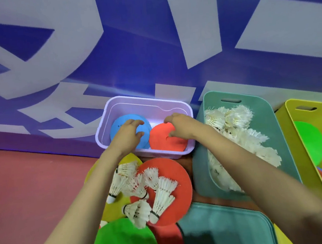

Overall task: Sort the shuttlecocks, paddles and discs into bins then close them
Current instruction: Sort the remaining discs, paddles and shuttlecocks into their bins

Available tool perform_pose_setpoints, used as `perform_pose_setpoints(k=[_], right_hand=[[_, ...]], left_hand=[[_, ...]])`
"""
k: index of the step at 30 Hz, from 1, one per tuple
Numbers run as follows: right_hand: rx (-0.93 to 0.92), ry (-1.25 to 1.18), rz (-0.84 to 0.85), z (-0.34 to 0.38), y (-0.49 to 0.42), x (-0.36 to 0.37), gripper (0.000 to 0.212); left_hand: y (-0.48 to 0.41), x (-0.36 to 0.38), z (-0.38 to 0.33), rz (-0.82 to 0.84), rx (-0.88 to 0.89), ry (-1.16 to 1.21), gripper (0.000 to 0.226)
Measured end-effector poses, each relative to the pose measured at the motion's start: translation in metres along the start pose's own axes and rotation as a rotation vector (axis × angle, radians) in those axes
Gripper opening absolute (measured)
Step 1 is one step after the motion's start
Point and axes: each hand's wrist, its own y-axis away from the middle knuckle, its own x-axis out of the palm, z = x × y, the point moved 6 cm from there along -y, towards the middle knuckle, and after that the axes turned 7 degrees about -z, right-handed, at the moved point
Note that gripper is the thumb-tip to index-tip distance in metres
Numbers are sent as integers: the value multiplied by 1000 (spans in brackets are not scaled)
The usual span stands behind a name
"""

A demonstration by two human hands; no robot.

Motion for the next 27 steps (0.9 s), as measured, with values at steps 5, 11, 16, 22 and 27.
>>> perform_pose_setpoints(k=[5, 11, 16, 22, 27], right_hand=[[-84, -130, -146, 36, 83, -17, 51], [-154, -333, -290, 70, 153, 19, 47], [26, -263, -129, 67, 161, 99, 77], [118, -279, -76, 64, 154, 124, 77], [132, -407, -130, 58, 154, 127, 43]], left_hand=[[100, -19, -32, -101, 50, 105, 32], [184, 1, -13, -221, -88, 135, 36], [224, 30, 6, -224, -319, 146, 54], [227, 46, 11, -212, -391, 118, 35], [229, 42, 10, -297, -365, 78, 27]])
